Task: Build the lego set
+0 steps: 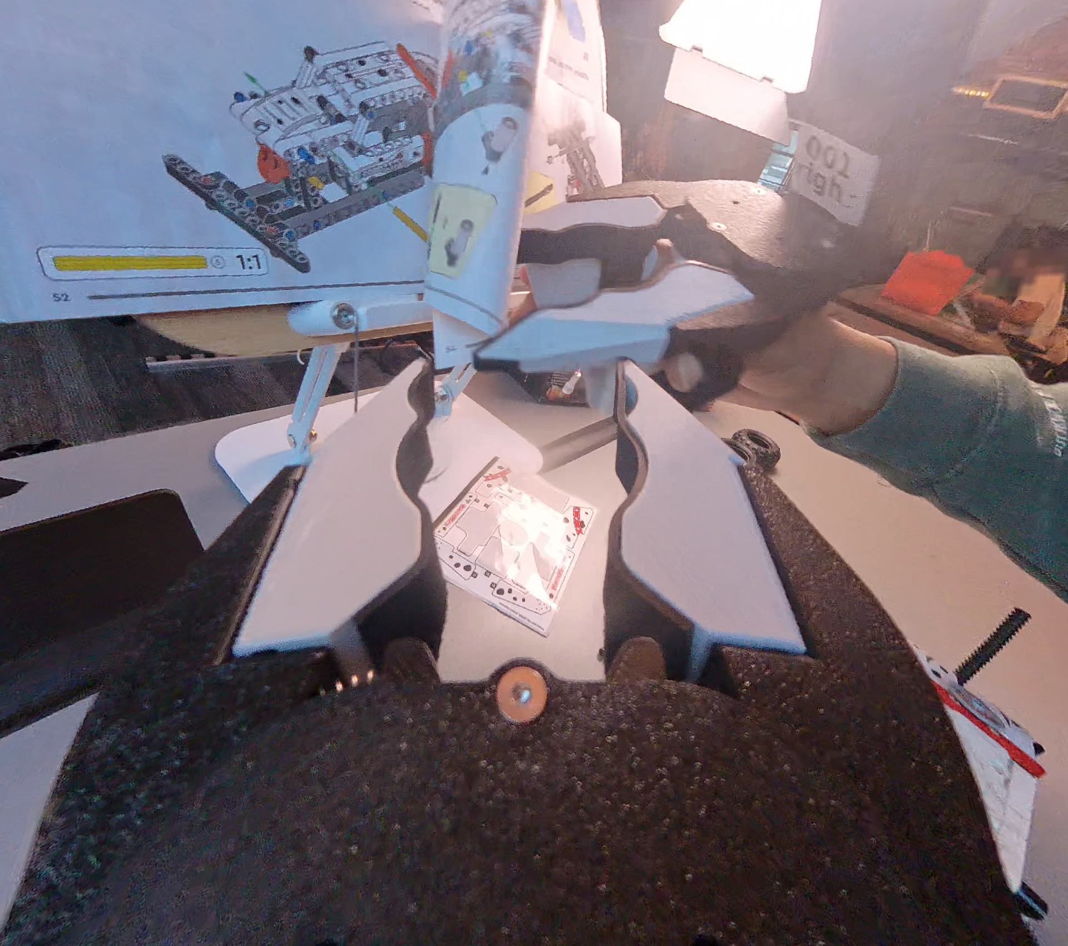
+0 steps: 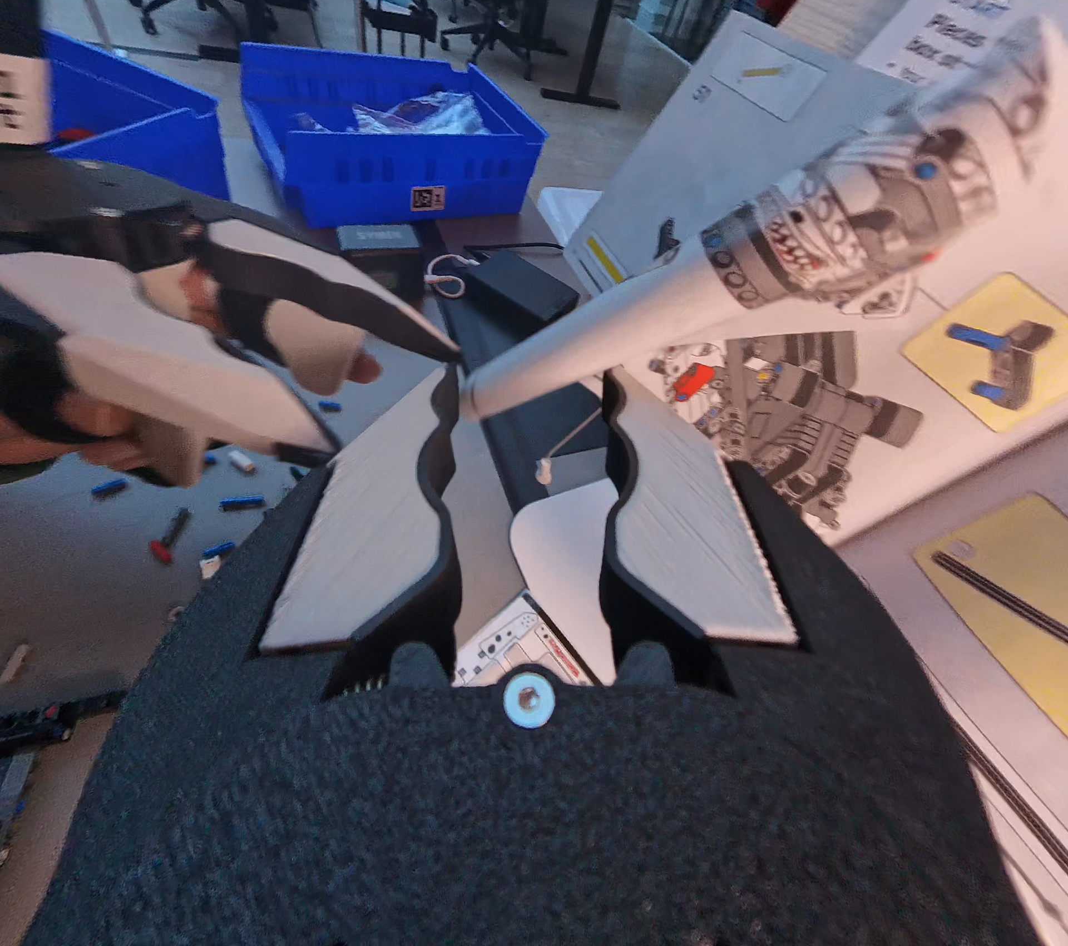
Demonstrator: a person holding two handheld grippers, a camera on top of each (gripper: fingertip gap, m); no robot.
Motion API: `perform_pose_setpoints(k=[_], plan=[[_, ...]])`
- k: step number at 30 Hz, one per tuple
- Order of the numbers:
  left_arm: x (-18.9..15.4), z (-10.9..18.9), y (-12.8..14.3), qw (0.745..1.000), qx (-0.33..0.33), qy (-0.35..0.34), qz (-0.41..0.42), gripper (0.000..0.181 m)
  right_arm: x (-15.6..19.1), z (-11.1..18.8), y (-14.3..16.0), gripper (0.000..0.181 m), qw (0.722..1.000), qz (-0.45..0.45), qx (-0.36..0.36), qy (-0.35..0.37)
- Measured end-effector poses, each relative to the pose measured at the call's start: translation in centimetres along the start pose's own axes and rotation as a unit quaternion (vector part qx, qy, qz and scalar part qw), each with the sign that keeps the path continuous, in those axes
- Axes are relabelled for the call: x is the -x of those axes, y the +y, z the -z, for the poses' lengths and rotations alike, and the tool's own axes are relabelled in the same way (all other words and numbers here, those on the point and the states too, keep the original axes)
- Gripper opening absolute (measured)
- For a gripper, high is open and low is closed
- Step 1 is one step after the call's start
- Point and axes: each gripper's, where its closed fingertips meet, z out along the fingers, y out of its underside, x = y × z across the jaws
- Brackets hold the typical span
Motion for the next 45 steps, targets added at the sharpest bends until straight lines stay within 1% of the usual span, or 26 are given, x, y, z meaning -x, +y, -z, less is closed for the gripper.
perform_pose_setpoints(k=[1,3,4,5,6,7,9,11,13,15,18,20,22,25,26,28,29,30,32,35,37,40,41,42,43,45], plan=[[0.7,-0.4,0.0,1.000,-0.003,0.005,0.013,0.067,0.4,-0.2,0.0,0.040,1.000,0.001,0.001,-0.011],[1.4,-0.9,0.5,1.000,0.000,0.022,0.021,0.077,0.3,0.1,0.4,0.038,1.000,0.010,0.013,-0.016],[1.5,-0.9,0.8,0.999,0.002,0.032,0.016,0.076,0.5,0.6,0.4,0.043,0.999,0.008,0.012,-0.031],[1.7,-0.9,1.2,1.000,0.005,0.028,0.010,0.070,0.9,1.5,0.1,0.055,0.998,-0.002,-0.002,-0.055],[2.0,-0.7,1.4,1.000,0.005,0.024,0.002,0.069,1.2,2.5,-0.4,0.058,0.997,-0.019,-0.020,-0.074],[2.2,-0.6,1.6,1.000,0.007,0.023,0.000,0.067,1.0,3.4,-0.8,0.057,0.996,-0.029,-0.035,-0.073],[2.7,-0.5,1.7,1.000,0.009,0.019,0.010,0.063,-0.3,5.0,-1.1,0.050,0.998,-0.012,-0.057,-0.031],[3.3,-0.4,1.5,1.000,0.005,0.007,0.017,0.060,-3.5,5.9,-0.5,0.038,0.997,-0.001,-0.046,0.065],[3.7,-0.3,1.4,1.000,0.000,-0.002,0.022,0.056,-6.8,6.4,0.7,0.035,0.989,-0.009,-0.016,0.150],[3.7,-0.4,1.6,1.000,0.003,-0.008,0.024,0.054,-8.4,6.0,1.7,0.032,0.983,-0.014,0.014,0.184],[3.1,-0.6,2.3,1.000,0.012,-0.003,0.019,0.053,-9.6,4.1,2.5,0.032,0.969,0.048,0.075,0.232],[2.8,-0.8,3.0,1.000,0.023,-0.003,0.011,0.053,-9.8,2.8,2.3,0.029,0.957,0.076,0.097,0.261],[2.5,-0.9,3.5,0.999,0.033,0.001,0.006,0.053,-9.3,1.5,1.5,0.033,0.950,0.112,0.092,0.275],[2.3,-1.3,3.8,0.999,0.041,0.003,-0.003,0.053,-7.6,-0.6,1.7,0.036,0.951,0.152,0.105,0.247],[2.3,-1.5,3.6,0.999,0.041,0.002,-0.009,0.053,-7.5,-1.0,2.2,0.042,0.952,0.148,0.116,0.242],[2.4,-2.3,2.8,0.999,0.036,0.001,-0.017,0.052,-7.6,-1.1,2.2,0.042,0.960,0.129,0.106,0.226],[2.5,-2.8,2.2,0.999,0.035,0.001,-0.020,0.052,-7.2,-1.1,2.2,0.049,0.966,0.121,0.102,0.203],[2.7,-3.6,1.5,0.999,0.036,-0.001,-0.029,0.052,-7.0,-0.9,2.0,0.054,0.971,0.113,0.094,0.189],[3.6,-5.2,0.0,0.997,0.049,-0.017,-0.061,0.052,-7.2,0.7,1.0,0.054,0.976,0.085,0.061,0.192],[5.8,-7.0,-2.1,0.991,0.066,-0.053,-0.100,0.050,-9.2,4.5,0.7,0.048,0.967,0.015,0.035,0.252],[6.8,-7.6,-2.9,0.990,0.075,-0.065,-0.103,0.048,-10.6,6.5,2.0,0.048,0.955,-0.004,0.050,0.291],[7.5,-7.9,-3.1,0.989,0.076,-0.068,-0.109,0.039,-12.1,8.0,5.1,0.053,0.949,-0.024,0.087,0.303],[7.6,-7.8,-3.1,0.989,0.074,-0.067,-0.112,0.036,-12.6,8.4,5.9,0.050,0.947,-0.025,0.091,0.307],[7.9,-7.6,-3.1,0.988,0.075,-0.067,-0.115,0.035,-13.1,9.0,6.1,0.041,0.946,-0.019,0.080,0.314],[8.2,-7.4,-3.1,0.987,0.076,-0.069,-0.120,0.032,-13.5,9.5,6.2,0.037,0.944,-0.021,0.073,0.320],[8.9,-6.9,-3.3,0.986,0.074,-0.078,-0.128,0.030,-13.8,10.1,6.4,0.035,0.945,-0.042,0.058,0.320]])
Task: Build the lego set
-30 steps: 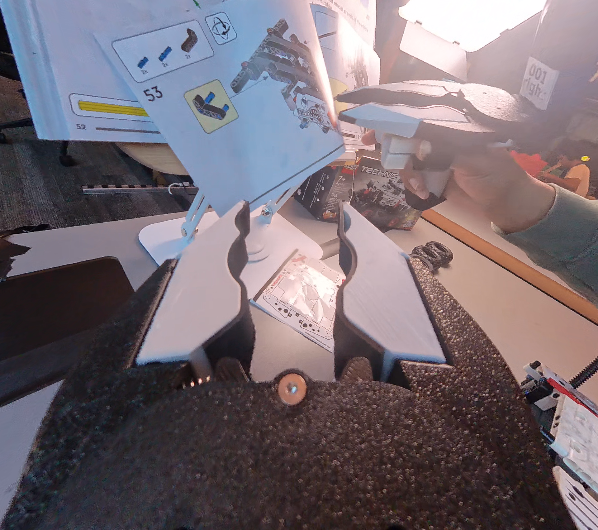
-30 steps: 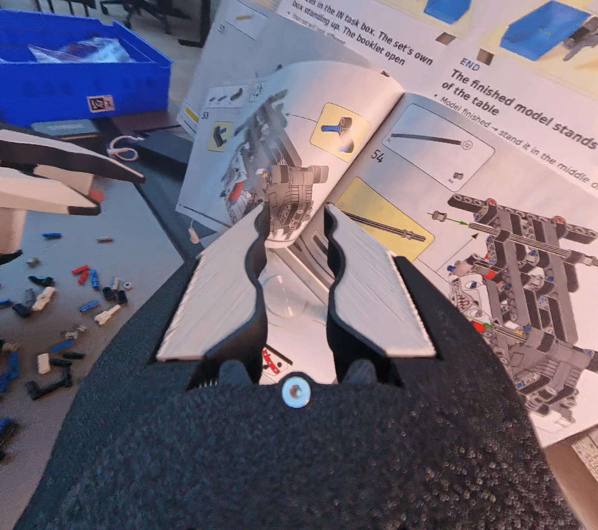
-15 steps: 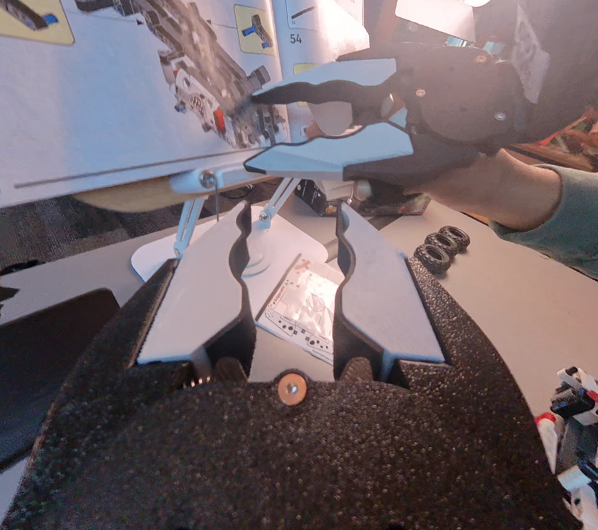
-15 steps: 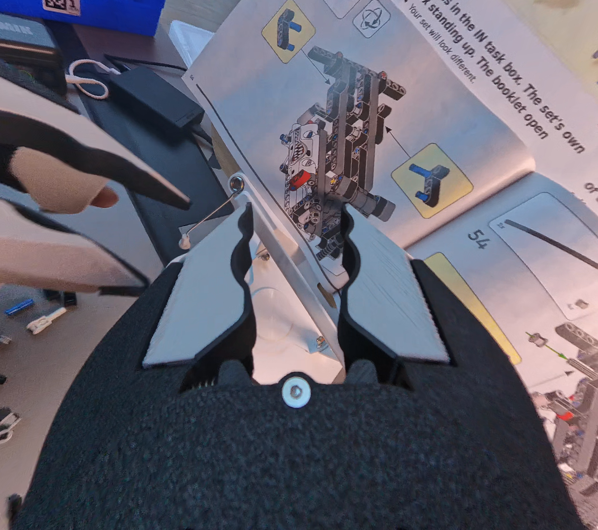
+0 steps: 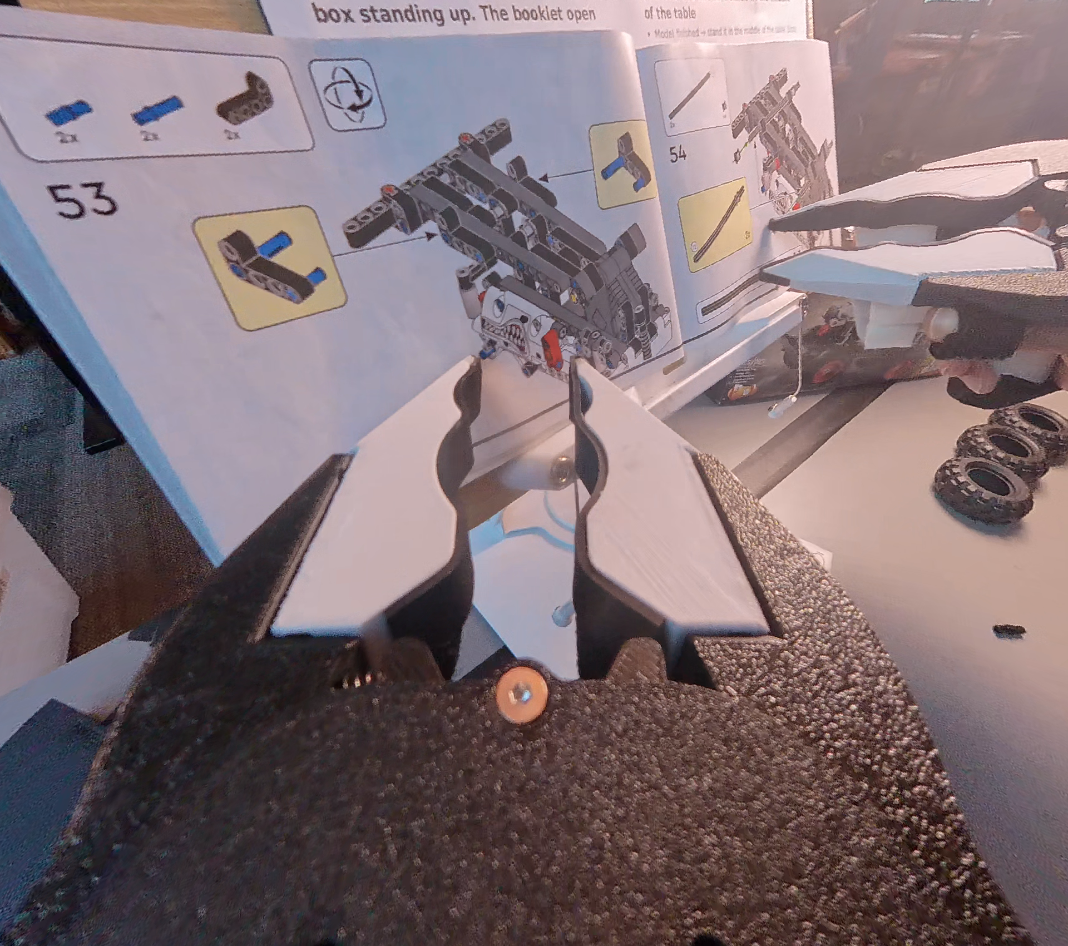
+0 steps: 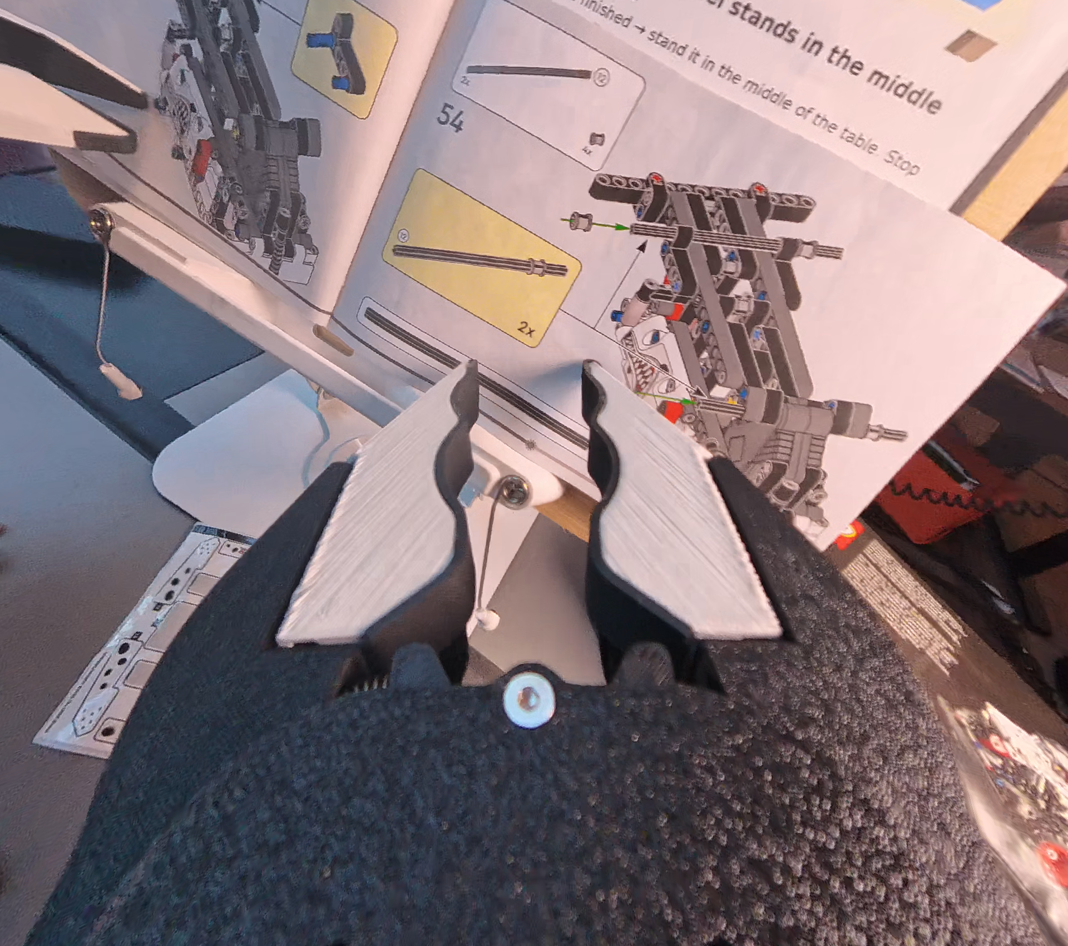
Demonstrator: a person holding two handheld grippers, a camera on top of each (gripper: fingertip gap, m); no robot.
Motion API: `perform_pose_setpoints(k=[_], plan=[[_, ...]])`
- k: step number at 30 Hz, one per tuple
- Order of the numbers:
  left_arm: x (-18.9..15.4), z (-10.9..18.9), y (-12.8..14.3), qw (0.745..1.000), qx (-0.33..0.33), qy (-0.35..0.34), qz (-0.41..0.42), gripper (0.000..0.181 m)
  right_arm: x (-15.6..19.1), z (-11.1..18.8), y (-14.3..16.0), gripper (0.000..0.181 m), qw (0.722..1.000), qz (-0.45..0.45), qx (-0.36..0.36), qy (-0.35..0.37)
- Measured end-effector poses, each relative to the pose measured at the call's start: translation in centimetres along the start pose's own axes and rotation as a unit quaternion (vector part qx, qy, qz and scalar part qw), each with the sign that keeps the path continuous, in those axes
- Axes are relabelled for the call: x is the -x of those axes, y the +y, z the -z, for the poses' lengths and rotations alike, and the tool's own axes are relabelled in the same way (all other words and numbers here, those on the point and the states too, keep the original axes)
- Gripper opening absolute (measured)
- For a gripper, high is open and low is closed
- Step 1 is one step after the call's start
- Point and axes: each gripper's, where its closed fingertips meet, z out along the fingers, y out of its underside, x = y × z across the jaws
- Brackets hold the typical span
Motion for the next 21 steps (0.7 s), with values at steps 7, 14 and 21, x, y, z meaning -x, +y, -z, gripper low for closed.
perform_pose_setpoints(k=[7,14,21], plan=[[0.4,1.1,1.2,1.000,0.006,-0.015,-0.008,0.036,0.0,0.7,-0.5,0.049,1.000,0.005,0.012,0.013],[-0.9,3.7,3.5,0.998,-0.017,-0.025,0.053,0.046,6.8,-1.1,-5.3,0.042,0.991,0.125,-0.009,-0.052],[-7.1,4.5,9.1,0.913,0.003,0.139,0.385,0.045,7.2,-3.7,-4.9,0.031,0.983,0.182,0.008,-0.027]])
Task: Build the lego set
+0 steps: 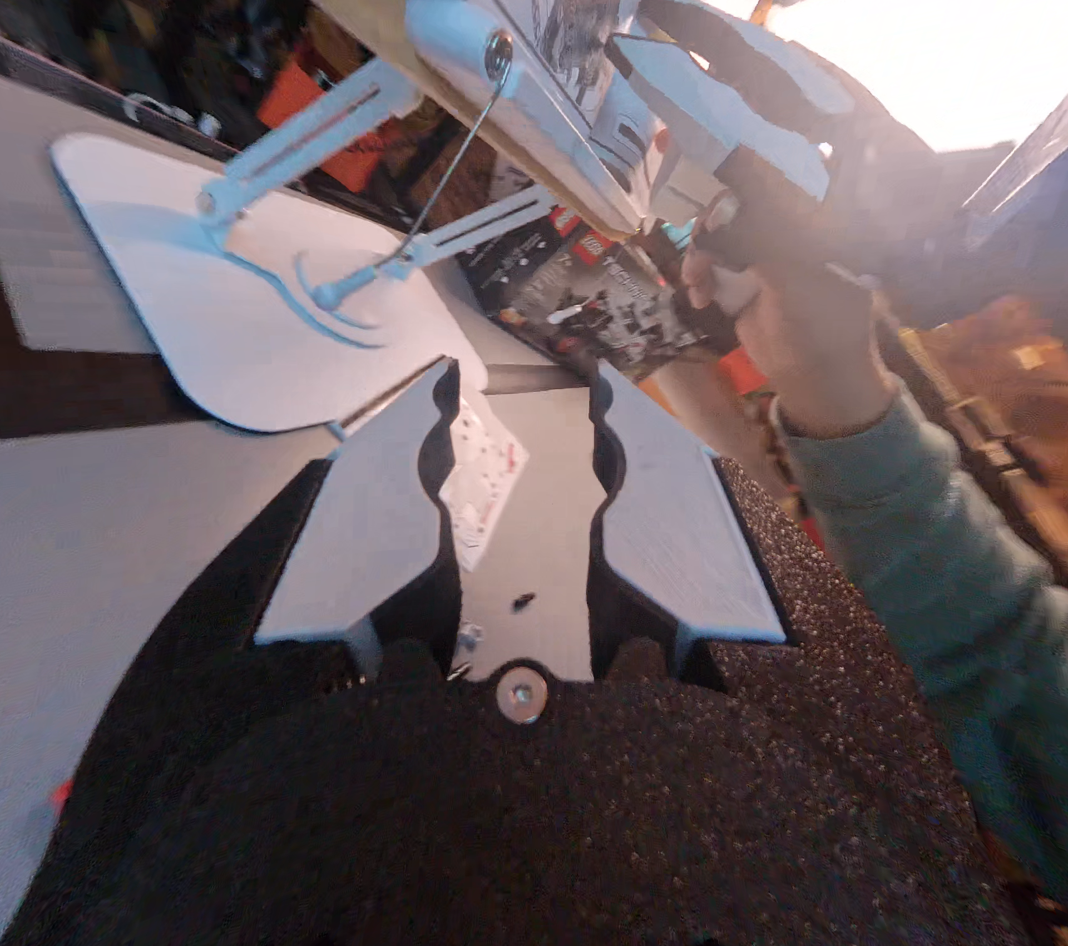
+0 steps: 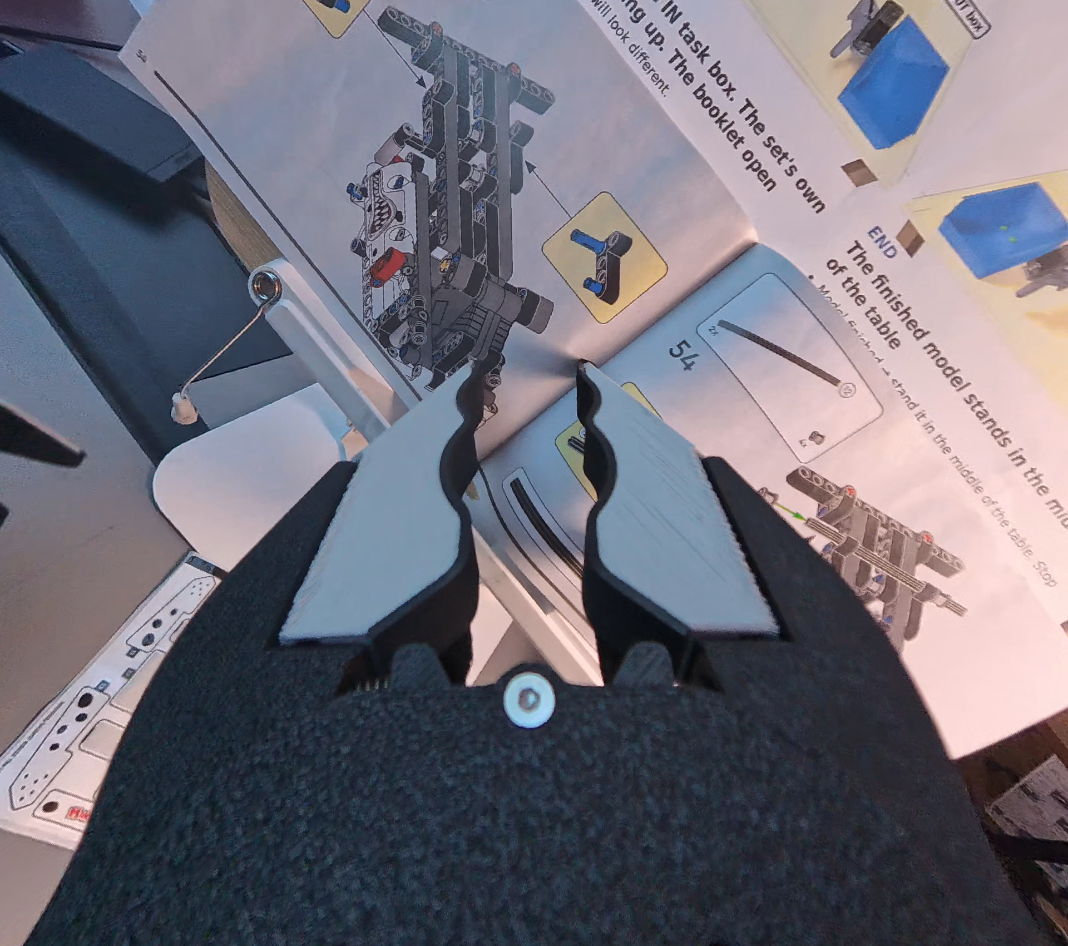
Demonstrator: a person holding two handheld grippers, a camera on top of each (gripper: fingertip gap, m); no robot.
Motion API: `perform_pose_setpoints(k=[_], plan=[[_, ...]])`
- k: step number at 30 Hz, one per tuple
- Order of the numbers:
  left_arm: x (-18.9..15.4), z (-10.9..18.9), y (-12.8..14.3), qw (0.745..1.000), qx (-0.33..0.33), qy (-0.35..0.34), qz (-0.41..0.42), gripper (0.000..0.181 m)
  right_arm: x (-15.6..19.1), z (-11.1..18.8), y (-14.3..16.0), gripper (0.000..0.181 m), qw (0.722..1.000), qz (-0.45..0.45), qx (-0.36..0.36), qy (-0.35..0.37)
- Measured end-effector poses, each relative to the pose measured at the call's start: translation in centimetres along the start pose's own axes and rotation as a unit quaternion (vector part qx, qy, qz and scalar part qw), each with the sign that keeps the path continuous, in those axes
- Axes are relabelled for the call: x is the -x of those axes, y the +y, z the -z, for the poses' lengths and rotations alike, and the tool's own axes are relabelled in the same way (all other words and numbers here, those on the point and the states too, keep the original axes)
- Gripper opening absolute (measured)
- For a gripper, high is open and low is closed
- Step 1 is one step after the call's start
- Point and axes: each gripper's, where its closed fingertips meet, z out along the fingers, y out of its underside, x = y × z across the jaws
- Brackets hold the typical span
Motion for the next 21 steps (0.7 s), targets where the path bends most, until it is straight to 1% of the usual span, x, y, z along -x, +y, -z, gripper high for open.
perform_pose_setpoints(k=[2,4,5,7,9,10,11,12,14,16,19,21], plan=[[-0.5,-0.6,-0.2,0.993,-0.029,0.052,0.101,0.049,0.1,0.1,0.0,0.032,1.000,0.000,-0.002,0.000],[-0.4,-1.2,-1.2,0.972,-0.070,0.094,0.202,0.053,0.3,0.2,0.1,0.036,1.000,0.007,0.002,-0.002],[-0.3,-1.5,-1.7,0.960,-0.087,0.107,0.242,0.061,0.4,0.2,0.1,0.037,1.000,0.009,0.005,-0.003],[0.4,-2.0,-2.5,0.938,-0.126,0.120,0.300,0.073,0.5,0.2,0.1,0.039,1.000,0.008,0.011,-0.007],[1.6,-2.2,-3.4,0.914,-0.173,0.125,0.344,0.078,0.4,0.2,0.1,0.039,1.000,0.007,0.014,-0.010],[2.4,-2.1,-3.9,0.901,-0.193,0.133,0.365,0.077,0.4,0.2,0.1,0.039,1.000,0.009,0.014,-0.009],[2.7,-1.7,-4.7,0.885,-0.215,0.152,0.384,0.068,0.4,0.2,0.1,0.038,1.000,0.012,0.013,-0.008],[2.8,-1.2,-5.6,0.876,-0.232,0.171,0.388,0.057,0.4,0.2,0.1,0.038,1.000,0.014,0.014,-0.008],[2.5,-0.4,-7.0,0.885,-0.248,0.172,0.355,0.037,0.5,0.3,0.2,0.040,1.000,0.016,0.014,-0.011],[1.9,0.6,-8.8,0.894,-0.265,0.167,0.321,0.024,0.5,0.3,0.1,0.040,1.000,0.012,0.012,-0.013],[1.5,1.1,-10.7,0.917,-0.264,0.133,0.267,0.020,0.4,0.2,0.1,0.039,1.000,0.005,0.006,-0.011],[1.9,1.0,-11.0,0.927,-0.258,0.107,0.251,0.016,0.4,0.1,0.1,0.039,1.000,0.001,0.003,-0.008]])
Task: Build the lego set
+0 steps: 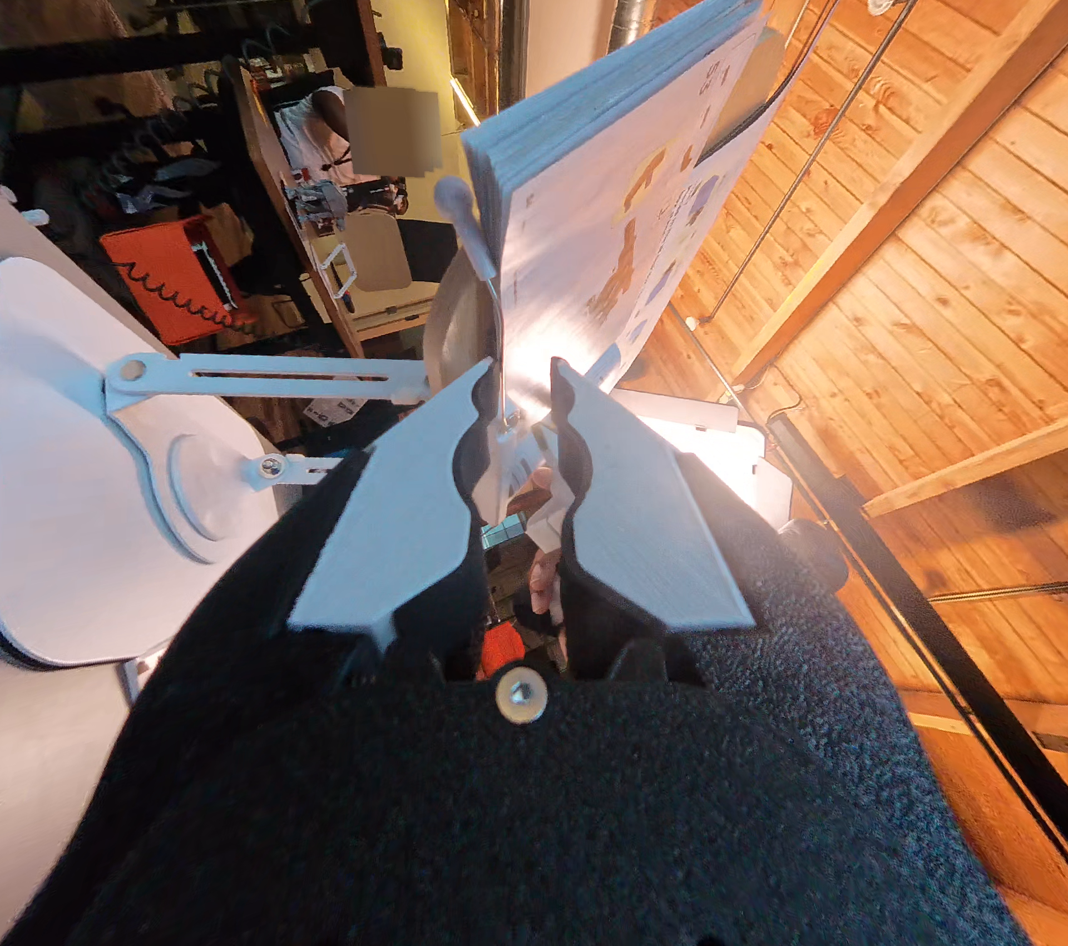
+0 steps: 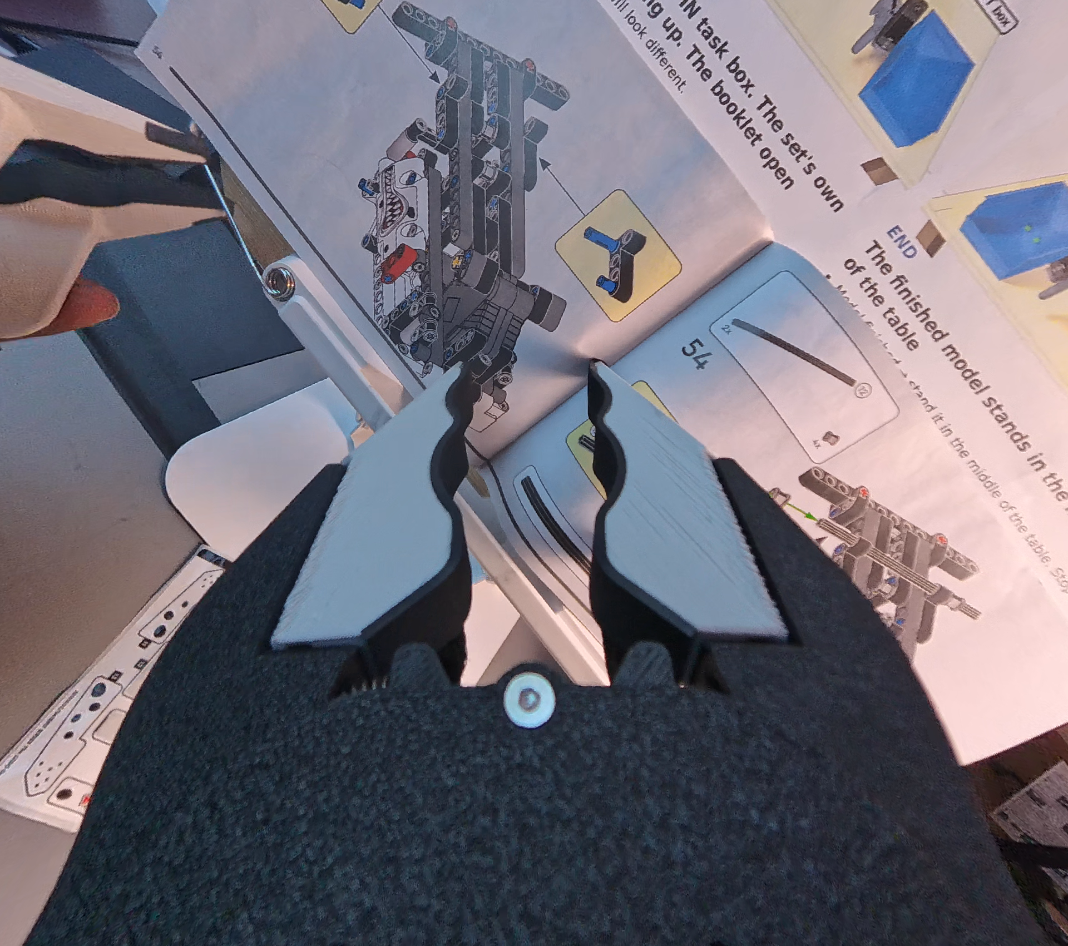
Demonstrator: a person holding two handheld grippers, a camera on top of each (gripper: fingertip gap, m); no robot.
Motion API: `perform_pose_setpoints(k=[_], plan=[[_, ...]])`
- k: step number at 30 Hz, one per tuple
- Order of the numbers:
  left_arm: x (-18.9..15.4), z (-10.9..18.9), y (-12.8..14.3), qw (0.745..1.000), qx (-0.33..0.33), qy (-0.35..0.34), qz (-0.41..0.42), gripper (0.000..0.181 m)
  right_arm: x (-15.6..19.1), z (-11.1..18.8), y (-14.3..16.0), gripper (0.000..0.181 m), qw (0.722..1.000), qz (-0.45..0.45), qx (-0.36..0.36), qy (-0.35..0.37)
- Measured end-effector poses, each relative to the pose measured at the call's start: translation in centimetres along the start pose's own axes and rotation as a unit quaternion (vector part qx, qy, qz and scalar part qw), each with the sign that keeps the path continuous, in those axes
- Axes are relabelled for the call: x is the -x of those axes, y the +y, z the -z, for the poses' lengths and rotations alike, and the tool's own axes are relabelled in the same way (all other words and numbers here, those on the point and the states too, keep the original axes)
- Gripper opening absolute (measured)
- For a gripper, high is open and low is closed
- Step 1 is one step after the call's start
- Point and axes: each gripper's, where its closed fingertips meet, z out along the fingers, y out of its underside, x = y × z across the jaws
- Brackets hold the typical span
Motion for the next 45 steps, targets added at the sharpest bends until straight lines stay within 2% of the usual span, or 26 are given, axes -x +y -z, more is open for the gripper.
perform_pose_setpoints(k=[3,10,13,17,19,20,22,23,26,28,30,33,34,36,38,41,44,45], plan=[[0.5,0.1,0.2,0.999,0.002,-0.022,-0.032,0.001,0.0,-0.1,0.0,0.039,1.000,-0.001,-0.002,0.004],[1.4,1.2,1.1,0.998,-0.024,-0.033,-0.052,0.000,-0.2,-0.2,0.0,0.035,1.000,-0.004,0.002,0.027],[0.8,1.5,1.5,0.987,-0.021,-0.051,-0.153,0.000,-0.1,-0.3,0.1,0.039,0.999,-0.001,0.005,0.037],[-1.1,0.1,1.5,0.950,0.024,-0.074,-0.301,0.000,0.5,-0.4,0.1,0.050,0.999,-0.001,0.001,0.038],[-4.1,-1.5,3.1,0.930,0.069,-0.022,-0.360,0.000,0.5,-0.4,0.1,0.051,0.999,-0.009,-0.008,0.038],[-4.8,-2.3,4.1,0.908,0.099,-0.029,-0.406,0.000,0.4,-0.4,0.1,0.050,0.999,-0.016,-0.012,0.038],[-4.4,-3.8,5.2,0.852,0.160,-0.084,-0.491,0.000,0.4,-0.4,0.0,0.050,0.999,-0.028,-0.017,0.035],[-4.3,-4.1,4.9,0.841,0.167,-0.107,-0.503,0.000,0.4,-0.4,0.0,0.051,0.999,-0.032,-0.018,0.033],[-4.3,-2.9,1.9,0.861,0.105,-0.158,-0.473,0.000,0.6,-0.3,0.0,0.054,0.999,-0.038,-0.023,0.026],[-3.6,-1.1,0.8,0.873,0.065,-0.175,-0.450,0.021,0.7,-0.2,0.1,0.055,0.999,-0.037,-0.025,0.023],[-1.5,-0.2,0.7,0.874,0.069,-0.203,-0.436,0.042,0.6,-0.3,0.2,0.055,0.999,-0.035,-0.028,0.023],[-1.1,-1.1,1.0,0.878,0.085,-0.179,-0.437,0.035,0.7,-0.3,0.1,0.057,0.999,-0.041,-0.031,0.018],[-0.7,-1.6,0.9,0.868,0.096,-0.188,-0.450,0.029,0.7,-0.3,0.1,0.058,0.998,-0.045,-0.033,0.015],[-1.4,-2.9,1.3,0.848,0.119,-0.172,-0.487,0.003,0.6,-0.2,0.3,0.058,0.998,-0.047,-0.034,0.013],[-1.8,-4.2,2.7,0.813,0.164,-0.166,-0.533,0.000,0.8,-0.1,0.3,0.059,0.998,-0.053,-0.044,0.005],[-1.3,-5.5,4.9,0.703,0.226,-0.172,-0.652,0.000,0.9,-0.1,0.4,0.061,0.997,-0.060,-0.053,-0.002],[-0.1,-5.7,6.8,0.610,0.280,-0.152,-0.725,0.001,1.2,-0.2,0.3,0.068,0.996,-0.067,-0.059,-0.013],[-0.1,-5.6,7.0,0.590,0.291,-0.143,-0.740,0.001,1.3,-0.2,0.3,0.069,0.996,-0.066,-0.061,-0.016]])
